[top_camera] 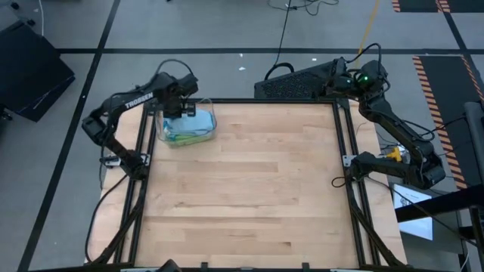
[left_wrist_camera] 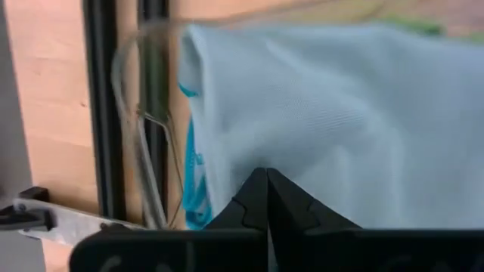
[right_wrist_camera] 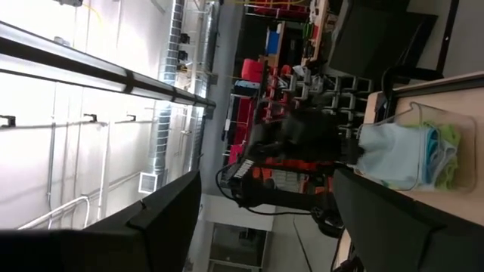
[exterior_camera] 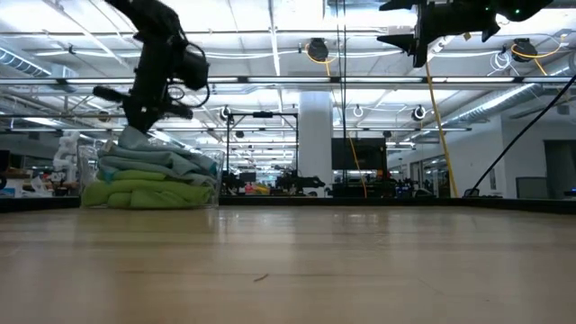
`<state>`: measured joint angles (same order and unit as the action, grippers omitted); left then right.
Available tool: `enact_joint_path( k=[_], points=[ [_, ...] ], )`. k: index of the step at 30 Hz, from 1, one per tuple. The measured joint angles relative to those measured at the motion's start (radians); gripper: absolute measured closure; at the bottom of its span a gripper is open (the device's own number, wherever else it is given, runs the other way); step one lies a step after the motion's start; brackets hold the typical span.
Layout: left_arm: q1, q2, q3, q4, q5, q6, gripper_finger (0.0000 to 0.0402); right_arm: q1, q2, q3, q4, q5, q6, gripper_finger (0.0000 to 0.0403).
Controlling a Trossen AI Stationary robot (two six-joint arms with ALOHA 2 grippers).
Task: Fold microfiber towels
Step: Stack the folded blue microfiber cloth on top of the blue microfiber cloth on the transparent bin, then return to Home Position
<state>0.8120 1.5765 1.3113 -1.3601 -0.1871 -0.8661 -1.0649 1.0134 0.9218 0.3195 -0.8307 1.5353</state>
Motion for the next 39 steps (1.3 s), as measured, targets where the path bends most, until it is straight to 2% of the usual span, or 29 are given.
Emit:
enact_joint_path(
  k=[6, 11, 15, 19, 24, 27, 33, 36, 39],
  points=[
    [-0.010, 0.000, -0.214, 0.133, 0.030, -0.009, 0.0398, 0.000, -0.005, 0.000, 0.007, -0.003, -0.003, 0.0112],
    [-0.021, -0.010, -0.280, 0.129, 0.034, -0.026, 0.0398, 0.000, -0.005, 0.000, 0.029, -0.008, -0.019, 0.0114],
    [-0.044, -0.062, -0.236, 0.131, 0.035, -0.006, 0.0394, 0.008, -0.005, 0.000, 0.029, -0.011, -0.061, 0.0131],
    [-0.060, -0.151, -0.173, 0.130, 0.031, -0.019, 0.0399, 0.027, -0.005, 0.000, 0.028, -0.012, -0.115, 0.0172],
    [-0.063, -0.269, -0.080, 0.132, -0.002, 0.001, 0.0388, 0.065, -0.005, 0.000, 0.028, -0.016, -0.198, 0.0249],
    [-0.062, -0.330, -0.012, 0.136, -0.017, 0.051, 0.0380, 0.084, -0.005, 0.000, 0.028, -0.056, -0.281, 0.0301],
    [-0.078, -0.411, 0.117, 0.140, -0.023, 0.297, 0.0378, 0.115, -0.005, 0.000, 0.031, -0.117, -0.451, 0.0392],
    [-0.083, -0.441, 0.157, 0.147, -0.052, 0.457, 0.0378, 0.122, -0.005, 0.000, 0.031, -0.122, -0.560, 0.0394],
    [-0.082, -0.463, 0.183, 0.164, -0.009, 0.485, 0.0378, 0.126, -0.005, 0.000, 0.037, -0.136, -0.681, 0.0390]
  ],
)
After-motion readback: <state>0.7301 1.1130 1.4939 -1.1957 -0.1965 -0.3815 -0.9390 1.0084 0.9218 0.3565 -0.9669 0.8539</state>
